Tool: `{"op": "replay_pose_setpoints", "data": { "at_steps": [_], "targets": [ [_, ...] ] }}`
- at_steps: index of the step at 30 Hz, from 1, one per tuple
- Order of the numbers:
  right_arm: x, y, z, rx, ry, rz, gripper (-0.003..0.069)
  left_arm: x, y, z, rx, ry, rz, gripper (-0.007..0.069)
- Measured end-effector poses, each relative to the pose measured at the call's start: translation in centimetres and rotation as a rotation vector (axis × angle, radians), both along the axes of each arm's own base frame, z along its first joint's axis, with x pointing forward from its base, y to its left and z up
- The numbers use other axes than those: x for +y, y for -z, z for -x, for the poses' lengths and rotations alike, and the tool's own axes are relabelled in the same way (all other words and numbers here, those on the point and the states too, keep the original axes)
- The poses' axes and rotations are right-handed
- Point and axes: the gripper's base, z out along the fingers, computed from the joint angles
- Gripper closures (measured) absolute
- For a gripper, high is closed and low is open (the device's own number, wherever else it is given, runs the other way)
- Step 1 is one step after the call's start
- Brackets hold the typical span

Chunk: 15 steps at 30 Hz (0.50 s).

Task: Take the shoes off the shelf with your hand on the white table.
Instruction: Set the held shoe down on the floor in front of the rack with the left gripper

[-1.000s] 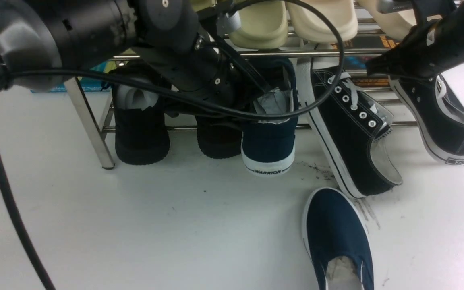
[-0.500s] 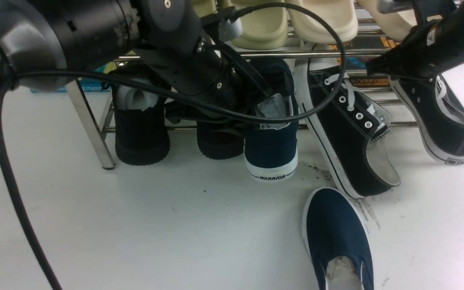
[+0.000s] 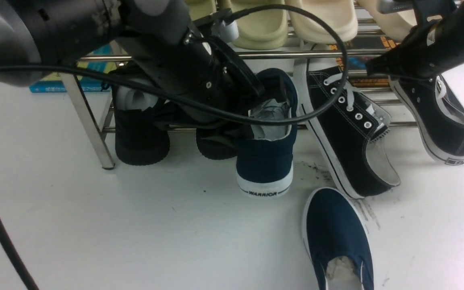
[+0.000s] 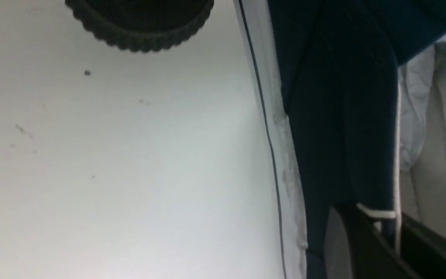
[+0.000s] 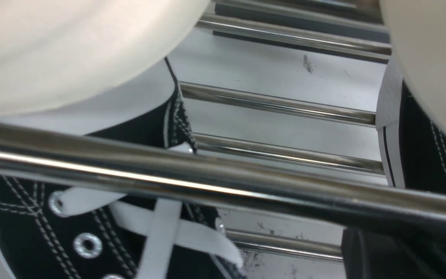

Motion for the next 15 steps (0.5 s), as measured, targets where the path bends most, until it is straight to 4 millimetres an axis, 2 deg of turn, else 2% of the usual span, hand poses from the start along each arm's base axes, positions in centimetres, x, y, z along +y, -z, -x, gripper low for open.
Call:
{"op": "replay_pose_setpoints", "data": {
  "at_steps": [6, 15],
  "targets": [
    [0.0, 0.0, 0.0, 0.000, 0.000, 0.000, 0.0629, 0.3, -0.6, 0.6, 0.013, 0.008, -0.003, 0.0574],
    [0.0, 0.0, 0.0, 0.004, 0.001, -0.002, 0.0627, 1.7, -2.8, 3.1, 0.045, 0.043, -0.015, 0.0574]
  ]
}}
